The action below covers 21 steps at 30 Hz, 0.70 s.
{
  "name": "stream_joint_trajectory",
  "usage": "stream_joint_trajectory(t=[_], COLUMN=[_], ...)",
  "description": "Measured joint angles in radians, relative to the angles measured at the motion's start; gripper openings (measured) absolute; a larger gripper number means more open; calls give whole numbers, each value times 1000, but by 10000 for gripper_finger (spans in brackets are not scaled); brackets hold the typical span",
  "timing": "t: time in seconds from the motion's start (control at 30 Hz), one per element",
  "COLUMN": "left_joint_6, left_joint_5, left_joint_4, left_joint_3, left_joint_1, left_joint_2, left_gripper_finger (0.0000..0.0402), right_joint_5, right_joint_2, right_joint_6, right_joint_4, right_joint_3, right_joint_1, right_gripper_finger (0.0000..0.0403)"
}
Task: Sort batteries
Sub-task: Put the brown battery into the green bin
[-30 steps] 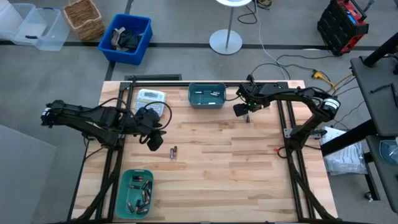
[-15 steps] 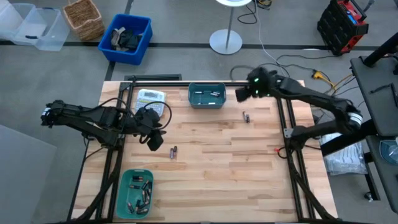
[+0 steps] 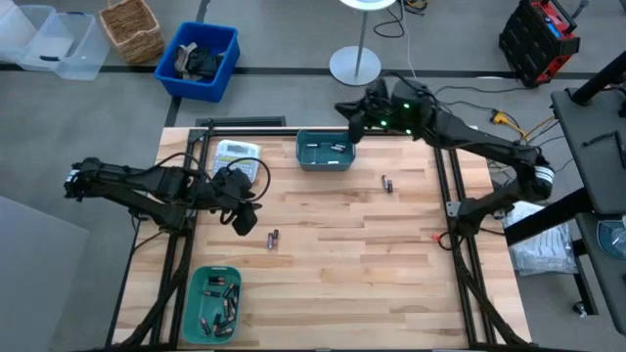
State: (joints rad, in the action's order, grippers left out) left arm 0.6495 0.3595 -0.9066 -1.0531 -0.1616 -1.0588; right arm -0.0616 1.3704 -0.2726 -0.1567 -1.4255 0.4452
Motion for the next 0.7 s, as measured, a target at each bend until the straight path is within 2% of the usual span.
stream_joint_trajectory(t=[0.17, 0.3, 0.4, 0.5, 0.57, 0.7], left_joint_6=[30, 73, 85, 85, 85, 85], left_joint_5=[-7, -38, -57, -59, -60, -59], left_joint_4=[-10, -47, -58, -58, -59, -60], left_joint_3=[0, 0, 0, 0, 0, 0], left_joint_1=[0, 0, 0, 0, 0, 0], left_joint_2=[2, 4, 5, 5, 5, 5], left_gripper_finger=[153, 153, 153, 153, 153, 153], right_joint_5=[34, 151, 170, 192, 221, 221], right_joint_2=[40, 37, 38, 34, 28, -16], right_joint_6=[1, -62, -164, -250, -288, -322], right_joint_4=[-245, -626, -933, -1176, -1268, -1243], right_joint_3=[-138, -246, -290, -264, -206, -33], right_joint_1=[-3, -2, -2, -5, -13, -18], right_gripper_finger=[13, 12, 12, 12, 12, 12])
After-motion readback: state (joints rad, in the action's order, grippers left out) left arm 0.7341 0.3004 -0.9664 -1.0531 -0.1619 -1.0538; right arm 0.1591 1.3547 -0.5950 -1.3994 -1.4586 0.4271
